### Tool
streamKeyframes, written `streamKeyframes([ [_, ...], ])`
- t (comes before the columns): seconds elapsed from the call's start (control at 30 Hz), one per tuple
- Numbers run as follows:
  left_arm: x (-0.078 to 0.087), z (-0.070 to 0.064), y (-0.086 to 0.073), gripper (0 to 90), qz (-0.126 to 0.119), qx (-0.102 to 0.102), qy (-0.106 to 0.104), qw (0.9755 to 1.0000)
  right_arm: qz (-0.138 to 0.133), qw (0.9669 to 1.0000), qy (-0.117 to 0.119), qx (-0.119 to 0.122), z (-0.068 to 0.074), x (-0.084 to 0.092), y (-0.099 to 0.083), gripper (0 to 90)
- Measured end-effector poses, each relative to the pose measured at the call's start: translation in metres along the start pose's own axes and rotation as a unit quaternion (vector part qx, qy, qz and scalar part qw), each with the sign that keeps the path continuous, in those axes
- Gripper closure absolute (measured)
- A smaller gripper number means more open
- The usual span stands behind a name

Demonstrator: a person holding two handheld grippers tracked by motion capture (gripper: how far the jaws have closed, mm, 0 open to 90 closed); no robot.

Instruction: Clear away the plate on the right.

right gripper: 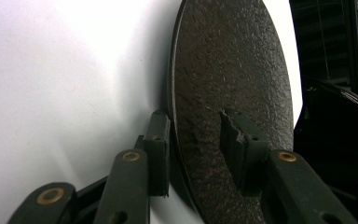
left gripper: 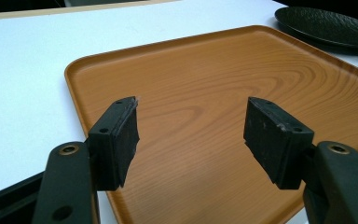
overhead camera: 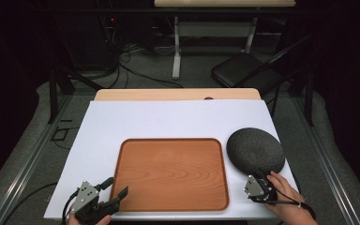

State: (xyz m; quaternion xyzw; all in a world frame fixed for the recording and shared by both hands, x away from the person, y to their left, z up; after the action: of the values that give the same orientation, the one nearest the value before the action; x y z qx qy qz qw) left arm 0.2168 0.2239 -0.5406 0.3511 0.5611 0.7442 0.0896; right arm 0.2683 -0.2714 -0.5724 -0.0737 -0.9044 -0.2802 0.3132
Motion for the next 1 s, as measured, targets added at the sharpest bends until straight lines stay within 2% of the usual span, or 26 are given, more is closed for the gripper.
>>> streamKeyframes([
  [0.07, 0.000, 0.000, 0.000, 35.1, 0.000, 0.000, 0.000, 1.0000, -0.014, 0.9999, 0.003, 0.006, -0.001, -0.003, 0.001, 63.8],
  [0.1, 0.000, 0.000, 0.000, 35.1, 0.000, 0.000, 0.000, 1.0000, -0.004, 1.0000, 0.002, 0.004, 0.000, -0.002, 0.001, 63.7],
  [0.2, 0.000, 0.000, 0.000, 35.1, 0.000, 0.002, 0.000, 1.0000, -0.010, 0.9999, 0.003, 0.010, 0.000, -0.004, 0.002, 64.0],
  [0.4, 0.000, 0.000, 0.000, 35.1, 0.001, 0.000, -0.001, 1.0000, -0.014, 0.9999, 0.002, 0.005, 0.002, -0.008, 0.002, 65.2],
  [0.47, 0.000, 0.000, 0.000, 35.1, 0.001, 0.000, -0.001, 1.0000, -0.007, 0.9999, 0.000, 0.016, 0.001, -0.009, 0.003, 65.6],
  [0.5, 0.000, 0.000, 0.000, 35.1, 0.000, 0.001, 0.000, 1.0000, -0.014, 0.9999, -0.001, 0.008, 0.002, -0.010, 0.002, 65.6],
  [0.63, 0.000, 0.000, 0.000, 35.1, 0.000, 0.000, -0.001, 1.0000, -0.015, 0.9998, -0.002, 0.009, 0.003, -0.010, 0.002, 65.9],
  [0.67, 0.000, 0.000, 0.000, 35.1, 0.001, 0.000, -0.001, 1.0000, -0.006, 0.9999, -0.006, 0.015, 0.003, -0.009, 0.003, 66.2],
  [0.73, 0.000, 0.000, 0.000, 35.1, 0.001, 0.000, -0.001, 1.0000, -0.007, 0.9997, -0.008, 0.022, 0.003, -0.010, 0.003, 66.3],
  [0.83, 0.000, 0.000, 0.000, 35.2, 0.001, 0.000, -0.001, 1.0000, -0.014, 0.9997, -0.009, 0.020, 0.004, -0.011, 0.002, 66.6],
  [0.9, 0.000, 0.000, 0.000, 35.2, 0.001, 0.000, -0.001, 1.0000, -0.008, 0.9997, -0.011, 0.023, 0.005, -0.011, 0.003, 67.1],
  [1.0, 0.000, 0.000, 0.000, 35.2, 0.001, 0.000, -0.002, 1.0000, -0.013, 0.9993, -0.010, 0.034, 0.005, -0.012, 0.003, 71.7],
])
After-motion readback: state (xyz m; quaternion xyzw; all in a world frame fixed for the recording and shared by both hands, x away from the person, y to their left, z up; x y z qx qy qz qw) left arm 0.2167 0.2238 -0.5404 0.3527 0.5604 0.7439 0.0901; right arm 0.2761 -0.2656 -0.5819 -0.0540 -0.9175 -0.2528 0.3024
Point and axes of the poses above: each handheld gripper's, and its own axes: x roughly backward along the jaws, y roughly out of its top, z roughly to its left, the point moved 2 cm from there along -x, roughly forward along the jaws, and after that the axes turned 14 degrees about -x, right-handed, at the moved point
